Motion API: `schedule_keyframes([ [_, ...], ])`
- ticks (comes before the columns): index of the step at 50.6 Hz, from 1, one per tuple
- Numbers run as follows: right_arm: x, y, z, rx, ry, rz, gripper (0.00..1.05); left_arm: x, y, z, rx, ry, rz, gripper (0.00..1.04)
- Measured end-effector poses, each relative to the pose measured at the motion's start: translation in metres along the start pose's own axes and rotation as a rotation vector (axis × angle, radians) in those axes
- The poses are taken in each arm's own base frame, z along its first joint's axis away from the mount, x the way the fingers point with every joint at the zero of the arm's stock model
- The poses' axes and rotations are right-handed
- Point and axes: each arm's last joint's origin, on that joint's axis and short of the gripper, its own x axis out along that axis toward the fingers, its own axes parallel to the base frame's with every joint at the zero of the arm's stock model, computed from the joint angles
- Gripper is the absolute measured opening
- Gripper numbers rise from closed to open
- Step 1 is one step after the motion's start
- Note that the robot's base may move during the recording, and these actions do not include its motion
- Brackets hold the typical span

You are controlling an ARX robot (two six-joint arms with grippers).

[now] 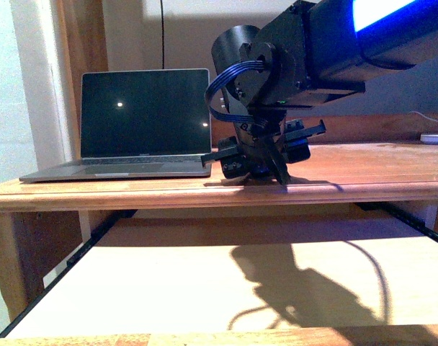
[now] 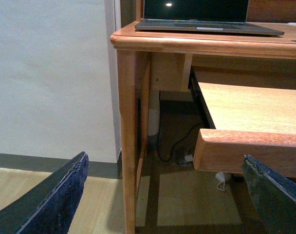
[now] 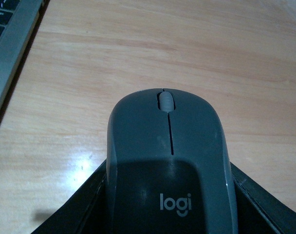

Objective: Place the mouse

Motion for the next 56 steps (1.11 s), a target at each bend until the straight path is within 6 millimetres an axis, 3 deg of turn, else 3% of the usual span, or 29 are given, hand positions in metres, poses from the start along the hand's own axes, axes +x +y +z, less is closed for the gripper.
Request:
schedule_keyframes([
  [5,0.006,0.004,0.001,0.038,-0.008,0.007,0.59,0.000,0.000,0.000,0.000,0.000,0.000,0.97],
  [14,0.007,0.003,-0.007,0.138,-0.045,0.063,0.93,0.000,0.000,0.000,0.000,0.000,0.000,0.97],
  [18,0.001,-0.005,-0.007,0.187,-0.085,0.107,0.99,0.000,0.000,0.000,0.000,0.000,0.000,0.97],
  [24,-0.018,-0.038,-0.002,0.278,-0.181,0.176,0.97,0.000,0.000,0.000,0.000,0.000,0.000,0.97],
  [30,-0.062,-0.104,0.005,0.353,-0.356,0.241,0.97,0.000,0.000,0.000,0.000,0.000,0.000,0.97],
  [31,-0.075,-0.122,0.002,0.359,-0.395,0.257,0.97,0.000,0.000,0.000,0.000,0.000,0.000,0.97],
  [33,-0.087,-0.139,-0.003,0.362,-0.426,0.271,0.97,0.000,0.000,0.000,0.000,0.000,0.000,0.97],
  [39,-0.121,-0.183,-0.040,0.330,-0.450,0.333,0.97,0.000,0.000,0.000,0.000,0.000,0.000,0.97],
  [43,-0.139,-0.201,-0.081,0.284,-0.403,0.387,0.97,0.000,0.000,0.000,0.000,0.000,0.000,0.97],
  [44,-0.141,-0.203,-0.087,0.277,-0.394,0.394,0.97,0.000,0.000,0.000,0.000,0.000,0.000,0.97],
  [45,-0.148,-0.209,-0.107,0.257,-0.364,0.423,0.97,0.000,0.000,0.000,0.000,0.000,0.000,0.97],
  [49,-0.168,-0.220,-0.155,0.224,-0.288,0.496,0.97,0.000,0.000,0.000,0.000,0.000,0.000,0.97],
  [56,-0.202,-0.229,-0.204,0.186,-0.247,0.628,0.97,0.000,0.000,0.000,0.000,0.000,0.000,0.97],
])
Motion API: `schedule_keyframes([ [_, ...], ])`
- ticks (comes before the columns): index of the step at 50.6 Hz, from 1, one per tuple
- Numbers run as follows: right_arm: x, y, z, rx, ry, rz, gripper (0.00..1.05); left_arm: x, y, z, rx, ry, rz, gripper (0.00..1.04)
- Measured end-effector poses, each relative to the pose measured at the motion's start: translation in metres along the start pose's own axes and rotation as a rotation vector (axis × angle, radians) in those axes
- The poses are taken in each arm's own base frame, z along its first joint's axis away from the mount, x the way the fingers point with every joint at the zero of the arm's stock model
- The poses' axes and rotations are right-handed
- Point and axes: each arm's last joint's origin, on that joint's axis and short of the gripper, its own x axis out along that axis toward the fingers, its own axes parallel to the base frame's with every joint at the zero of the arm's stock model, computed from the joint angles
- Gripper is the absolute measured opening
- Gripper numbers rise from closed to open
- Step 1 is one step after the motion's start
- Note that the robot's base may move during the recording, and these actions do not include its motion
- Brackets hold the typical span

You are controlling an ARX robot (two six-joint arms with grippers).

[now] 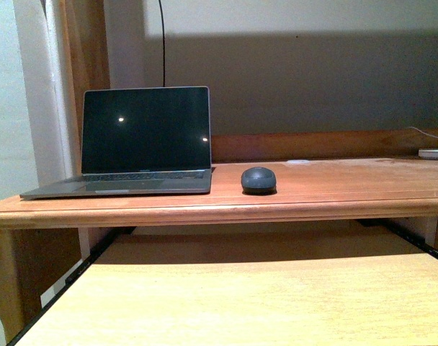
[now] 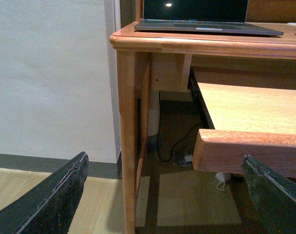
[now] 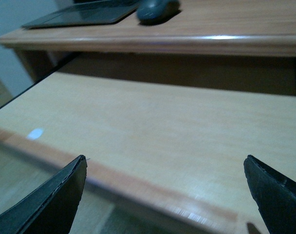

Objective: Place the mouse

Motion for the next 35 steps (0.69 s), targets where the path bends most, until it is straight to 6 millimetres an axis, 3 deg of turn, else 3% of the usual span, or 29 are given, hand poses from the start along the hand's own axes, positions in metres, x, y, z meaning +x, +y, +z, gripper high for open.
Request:
schedule_keyframes([
  [6,-0.025,0.014,-0.028,-0.015,0.044,0.103,0.97,0.000,0.000,0.000,0.000,0.000,0.000,0.97],
  [13,-0.030,0.030,-0.055,-0.051,0.108,0.126,0.97,0.000,0.000,0.000,0.000,0.000,0.000,0.97],
  [19,-0.011,0.048,-0.073,-0.093,0.141,0.112,0.97,0.000,0.000,0.000,0.000,0.000,0.000,0.97],
  [35,0.051,0.083,-0.081,-0.123,0.143,0.080,0.97,0.000,0.000,0.000,0.000,0.000,0.000,0.97],
])
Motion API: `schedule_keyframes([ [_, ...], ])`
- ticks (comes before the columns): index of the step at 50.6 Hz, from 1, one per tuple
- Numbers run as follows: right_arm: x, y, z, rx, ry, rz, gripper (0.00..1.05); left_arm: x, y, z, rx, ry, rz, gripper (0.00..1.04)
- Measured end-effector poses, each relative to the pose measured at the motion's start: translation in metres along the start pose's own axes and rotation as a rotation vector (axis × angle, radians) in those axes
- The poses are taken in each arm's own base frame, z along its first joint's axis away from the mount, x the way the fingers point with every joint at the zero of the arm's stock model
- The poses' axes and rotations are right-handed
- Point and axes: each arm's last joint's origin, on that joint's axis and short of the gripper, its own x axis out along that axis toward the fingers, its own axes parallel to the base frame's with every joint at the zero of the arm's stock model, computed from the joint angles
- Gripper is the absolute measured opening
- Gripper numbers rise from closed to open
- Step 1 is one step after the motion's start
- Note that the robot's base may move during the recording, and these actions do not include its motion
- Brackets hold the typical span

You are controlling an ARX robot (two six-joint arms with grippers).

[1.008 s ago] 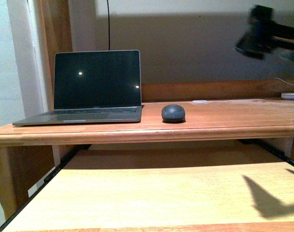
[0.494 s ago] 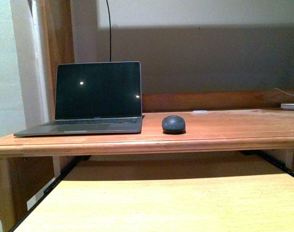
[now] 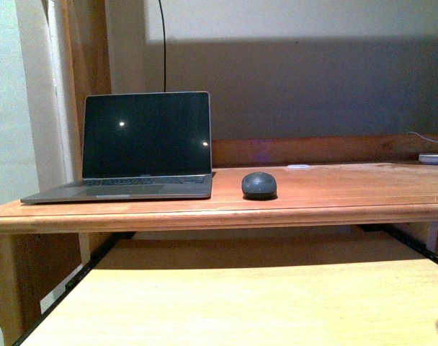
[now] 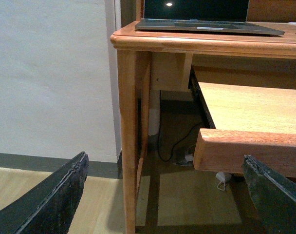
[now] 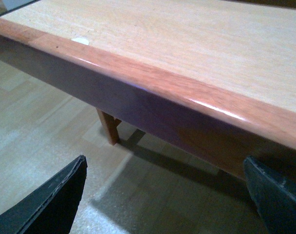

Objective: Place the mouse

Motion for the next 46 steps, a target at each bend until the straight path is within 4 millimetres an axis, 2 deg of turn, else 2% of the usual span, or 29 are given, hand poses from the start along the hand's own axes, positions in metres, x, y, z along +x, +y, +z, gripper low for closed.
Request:
schedule_keyframes([
  [8,0.038,0.008,0.006,-0.002,0.032,-0.023,0.97,0.000,0.000,0.000,0.000,0.000,0.000,0.97],
  [15,0.083,0.003,0.027,0.006,0.027,-0.114,0.97,0.000,0.000,0.000,0.000,0.000,0.000,0.97],
  [25,0.128,-0.005,0.048,0.034,0.027,-0.196,0.97,0.000,0.000,0.000,0.000,0.000,0.000,0.97],
  [36,0.189,-0.017,0.072,0.062,0.030,-0.297,0.97,0.000,0.000,0.000,0.000,0.000,0.000,0.97],
  [42,0.210,-0.023,0.080,0.079,0.026,-0.338,0.97,0.000,0.000,0.000,0.000,0.000,0.000,0.97],
  [46,0.216,-0.023,0.081,0.091,0.032,-0.364,0.97,0.000,0.000,0.000,0.000,0.000,0.000,0.97],
])
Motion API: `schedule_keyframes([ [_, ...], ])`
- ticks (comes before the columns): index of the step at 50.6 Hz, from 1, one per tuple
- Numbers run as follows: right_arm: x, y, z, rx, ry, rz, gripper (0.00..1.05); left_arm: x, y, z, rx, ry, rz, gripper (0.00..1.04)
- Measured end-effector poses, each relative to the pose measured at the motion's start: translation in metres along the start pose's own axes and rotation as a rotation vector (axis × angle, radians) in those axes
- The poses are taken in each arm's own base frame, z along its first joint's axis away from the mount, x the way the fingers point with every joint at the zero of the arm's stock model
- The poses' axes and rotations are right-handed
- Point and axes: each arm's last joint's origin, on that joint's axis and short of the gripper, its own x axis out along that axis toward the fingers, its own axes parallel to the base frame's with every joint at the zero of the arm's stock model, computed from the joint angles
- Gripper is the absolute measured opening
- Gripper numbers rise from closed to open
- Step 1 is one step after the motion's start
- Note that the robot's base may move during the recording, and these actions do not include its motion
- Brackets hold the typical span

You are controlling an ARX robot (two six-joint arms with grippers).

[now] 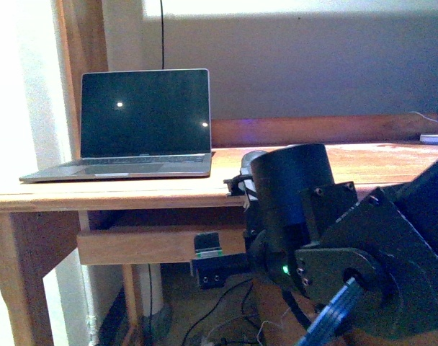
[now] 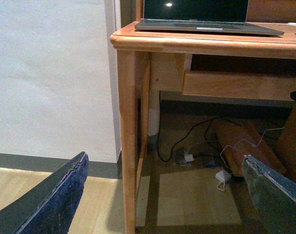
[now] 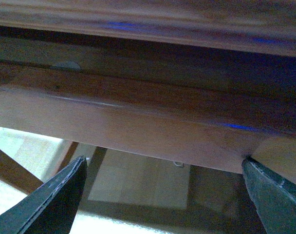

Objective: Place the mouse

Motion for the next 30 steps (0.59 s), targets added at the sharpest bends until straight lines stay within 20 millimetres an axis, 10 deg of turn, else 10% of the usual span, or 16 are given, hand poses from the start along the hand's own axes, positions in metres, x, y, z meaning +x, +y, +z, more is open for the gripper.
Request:
schedule_keyframes([
  [18,-0.011,-0.009,0.003,0.052,-0.015,0.018,0.97,0.000,0.000,0.000,0.000,0.000,0.000,0.97],
  [30,-0.097,-0.043,0.015,0.126,-0.077,0.038,0.97,0.000,0.000,0.000,0.000,0.000,0.000,0.97],
])
